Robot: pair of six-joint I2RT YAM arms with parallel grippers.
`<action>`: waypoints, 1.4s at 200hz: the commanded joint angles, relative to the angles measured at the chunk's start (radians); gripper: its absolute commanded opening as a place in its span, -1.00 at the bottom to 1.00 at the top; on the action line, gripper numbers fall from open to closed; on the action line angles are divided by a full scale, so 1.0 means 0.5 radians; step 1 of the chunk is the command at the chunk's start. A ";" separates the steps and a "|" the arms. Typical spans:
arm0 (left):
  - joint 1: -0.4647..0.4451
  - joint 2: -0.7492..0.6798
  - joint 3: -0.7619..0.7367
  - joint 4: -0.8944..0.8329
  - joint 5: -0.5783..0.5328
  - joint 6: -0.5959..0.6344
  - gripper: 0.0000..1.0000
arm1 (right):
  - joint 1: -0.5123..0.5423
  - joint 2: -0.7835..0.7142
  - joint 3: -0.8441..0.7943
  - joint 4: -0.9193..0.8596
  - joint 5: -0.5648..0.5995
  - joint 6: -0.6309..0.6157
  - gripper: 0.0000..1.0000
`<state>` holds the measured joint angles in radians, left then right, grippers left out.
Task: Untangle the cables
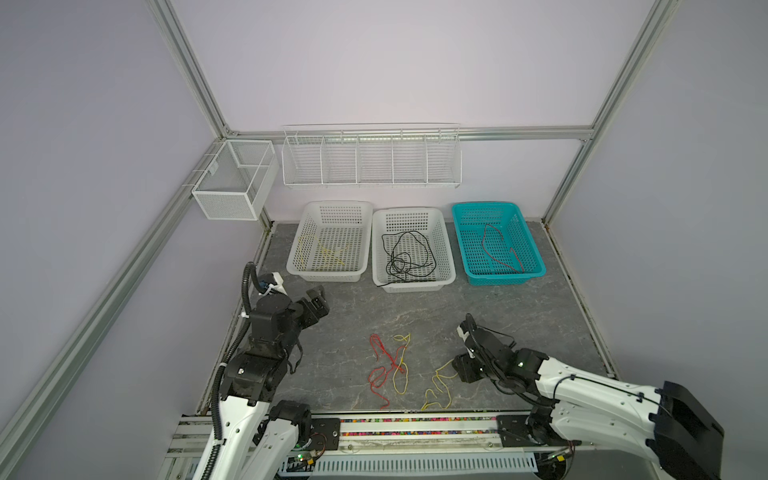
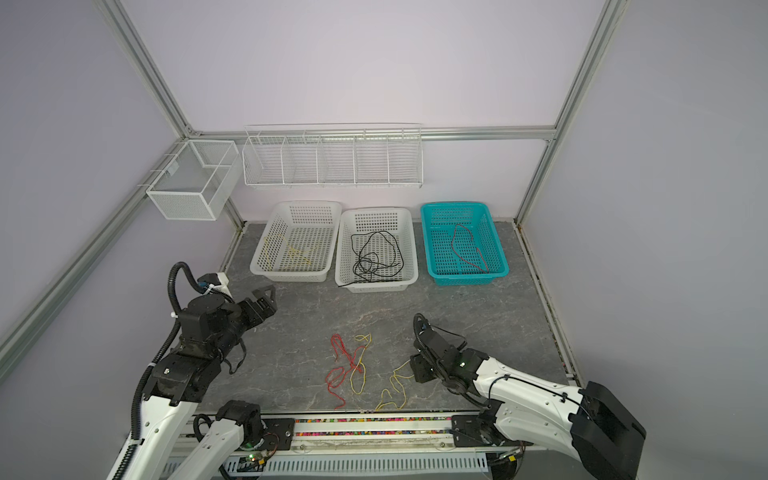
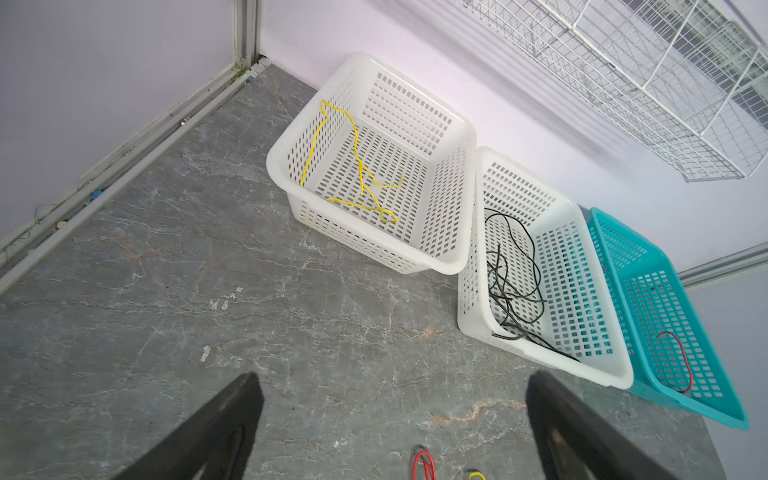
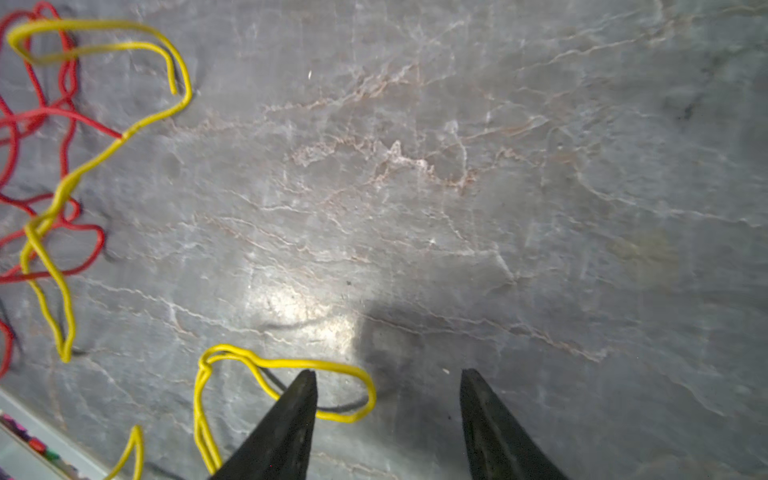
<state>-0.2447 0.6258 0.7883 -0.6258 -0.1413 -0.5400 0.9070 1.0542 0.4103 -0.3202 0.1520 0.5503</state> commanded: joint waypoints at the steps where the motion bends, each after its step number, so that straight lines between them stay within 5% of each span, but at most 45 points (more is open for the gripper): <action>1: -0.017 0.005 0.074 -0.095 -0.004 0.064 1.00 | 0.026 0.064 0.014 0.116 -0.040 0.016 0.05; 79: -0.060 -0.235 -0.032 -0.119 -0.077 0.130 1.00 | 0.070 0.065 0.164 0.004 0.165 -0.048 -0.86; 138: -0.069 -0.260 -0.025 -0.113 -0.137 0.133 1.00 | 0.068 -0.090 0.706 -0.309 0.335 -0.366 -0.87; 205: -0.069 -0.324 -0.037 -0.123 -0.135 0.116 1.00 | -0.024 0.887 1.965 -0.382 0.248 -0.766 -0.87; 280: -0.072 -0.366 -0.050 -0.117 -0.107 0.115 1.00 | -0.255 2.130 3.524 -0.642 -0.036 -0.786 -0.87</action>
<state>-0.2756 0.4530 0.7769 -0.6788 -0.1902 -0.4923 0.7967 1.9846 1.9900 -0.5663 0.2031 0.1780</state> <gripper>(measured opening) 0.999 0.068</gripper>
